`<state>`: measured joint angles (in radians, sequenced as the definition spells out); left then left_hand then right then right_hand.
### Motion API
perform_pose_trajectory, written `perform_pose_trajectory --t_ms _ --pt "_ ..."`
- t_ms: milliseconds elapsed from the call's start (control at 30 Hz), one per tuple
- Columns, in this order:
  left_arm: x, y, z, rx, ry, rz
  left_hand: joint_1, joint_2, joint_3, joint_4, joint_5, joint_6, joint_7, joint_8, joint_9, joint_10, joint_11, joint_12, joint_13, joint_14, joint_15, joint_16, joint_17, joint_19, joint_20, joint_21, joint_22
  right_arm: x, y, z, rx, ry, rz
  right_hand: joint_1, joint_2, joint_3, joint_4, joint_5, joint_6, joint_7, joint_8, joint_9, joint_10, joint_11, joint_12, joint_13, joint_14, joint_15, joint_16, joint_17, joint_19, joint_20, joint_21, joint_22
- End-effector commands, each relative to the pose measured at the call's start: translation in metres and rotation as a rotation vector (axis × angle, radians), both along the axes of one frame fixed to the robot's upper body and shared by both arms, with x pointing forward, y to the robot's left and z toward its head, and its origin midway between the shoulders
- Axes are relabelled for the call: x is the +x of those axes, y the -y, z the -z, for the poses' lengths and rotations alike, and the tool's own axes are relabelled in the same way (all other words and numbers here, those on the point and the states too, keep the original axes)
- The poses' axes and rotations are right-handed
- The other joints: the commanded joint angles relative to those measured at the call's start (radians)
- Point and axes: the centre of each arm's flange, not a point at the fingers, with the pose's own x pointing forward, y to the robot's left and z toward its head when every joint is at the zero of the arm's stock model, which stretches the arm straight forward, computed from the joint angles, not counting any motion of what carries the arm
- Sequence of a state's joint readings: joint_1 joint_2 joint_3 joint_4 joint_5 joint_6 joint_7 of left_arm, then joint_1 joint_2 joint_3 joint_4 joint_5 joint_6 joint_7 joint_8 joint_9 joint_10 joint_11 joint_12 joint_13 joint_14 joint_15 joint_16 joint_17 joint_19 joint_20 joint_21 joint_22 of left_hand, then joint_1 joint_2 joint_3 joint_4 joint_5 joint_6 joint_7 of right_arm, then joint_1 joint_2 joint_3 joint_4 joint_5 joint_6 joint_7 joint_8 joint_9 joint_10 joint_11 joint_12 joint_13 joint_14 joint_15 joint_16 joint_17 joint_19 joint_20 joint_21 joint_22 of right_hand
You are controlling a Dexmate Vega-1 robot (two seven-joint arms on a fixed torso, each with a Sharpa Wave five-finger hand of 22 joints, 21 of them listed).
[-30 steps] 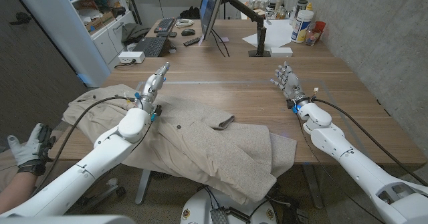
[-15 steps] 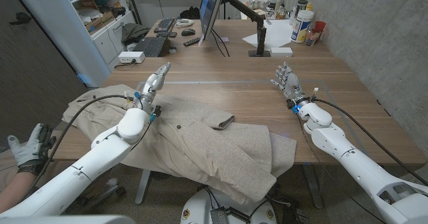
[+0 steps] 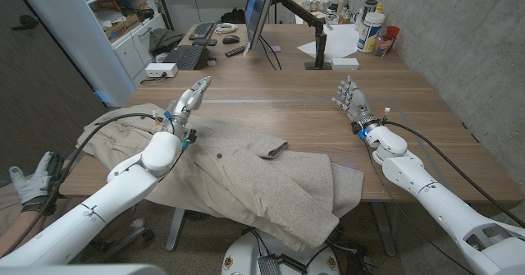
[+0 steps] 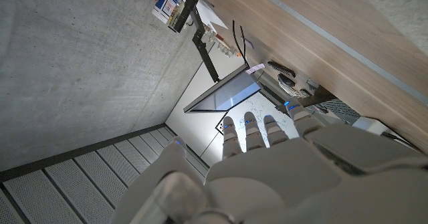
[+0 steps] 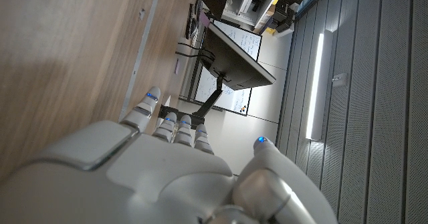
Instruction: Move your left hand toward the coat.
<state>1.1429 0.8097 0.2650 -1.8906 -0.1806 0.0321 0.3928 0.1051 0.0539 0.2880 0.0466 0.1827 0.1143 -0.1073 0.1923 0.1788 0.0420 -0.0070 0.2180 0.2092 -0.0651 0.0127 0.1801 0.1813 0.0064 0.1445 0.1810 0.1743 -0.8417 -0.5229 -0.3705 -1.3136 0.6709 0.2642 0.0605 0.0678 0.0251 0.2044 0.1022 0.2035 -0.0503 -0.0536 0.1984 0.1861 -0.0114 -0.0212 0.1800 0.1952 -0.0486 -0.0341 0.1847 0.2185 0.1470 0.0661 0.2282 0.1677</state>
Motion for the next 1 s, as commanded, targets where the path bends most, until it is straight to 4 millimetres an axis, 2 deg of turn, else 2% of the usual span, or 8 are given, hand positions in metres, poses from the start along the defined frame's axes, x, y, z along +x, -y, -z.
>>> perform_pose_trajectory --t_ms 33,533,1000 --pt "-0.017 -0.001 -0.003 0.062 0.010 0.005 0.001 -0.008 0.004 -0.004 0.003 0.001 -0.010 -0.001 0.003 -0.003 0.000 0.001 0.000 -0.009 0.003 0.004 0.003 -0.004 0.005 0.006 0.002 0.001 -0.001 0.000 -0.009 -0.003 0.001 -0.009 -0.001 -0.005 -0.001 0.005 -0.008 -0.005 -0.006 0.002 -0.015 0.001 0.002 0.001 -0.010 -0.019 0.004 0.000 -0.002 0.003 -0.003 0.001" --pt "-0.036 -0.011 -0.003 0.148 -0.013 -0.021 0.001 -0.012 0.003 -0.008 0.003 0.005 -0.010 0.000 0.004 0.001 -0.003 0.003 -0.001 0.000 -0.001 0.008 0.003 0.014 0.007 0.014 0.002 0.001 -0.001 0.000 -0.014 -0.005 0.005 -0.010 -0.001 -0.006 -0.001 0.006 -0.009 -0.003 -0.006 0.002 -0.016 0.003 0.006 0.001 -0.013 -0.016 0.006 -0.002 -0.001 0.003 -0.009 0.001" --pt "-0.043 -0.017 -0.004 0.169 -0.015 -0.034 0.001 -0.014 0.003 -0.011 0.003 0.009 -0.013 0.001 0.004 0.007 -0.006 0.006 -0.001 0.007 -0.006 0.011 0.003 0.023 -0.003 0.017 0.001 0.001 -0.002 0.001 -0.013 -0.012 0.006 -0.011 0.000 -0.007 -0.001 0.006 -0.009 -0.002 -0.005 0.002 -0.016 0.003 0.008 0.001 -0.015 -0.016 0.008 -0.004 -0.001 0.004 -0.014 0.002"
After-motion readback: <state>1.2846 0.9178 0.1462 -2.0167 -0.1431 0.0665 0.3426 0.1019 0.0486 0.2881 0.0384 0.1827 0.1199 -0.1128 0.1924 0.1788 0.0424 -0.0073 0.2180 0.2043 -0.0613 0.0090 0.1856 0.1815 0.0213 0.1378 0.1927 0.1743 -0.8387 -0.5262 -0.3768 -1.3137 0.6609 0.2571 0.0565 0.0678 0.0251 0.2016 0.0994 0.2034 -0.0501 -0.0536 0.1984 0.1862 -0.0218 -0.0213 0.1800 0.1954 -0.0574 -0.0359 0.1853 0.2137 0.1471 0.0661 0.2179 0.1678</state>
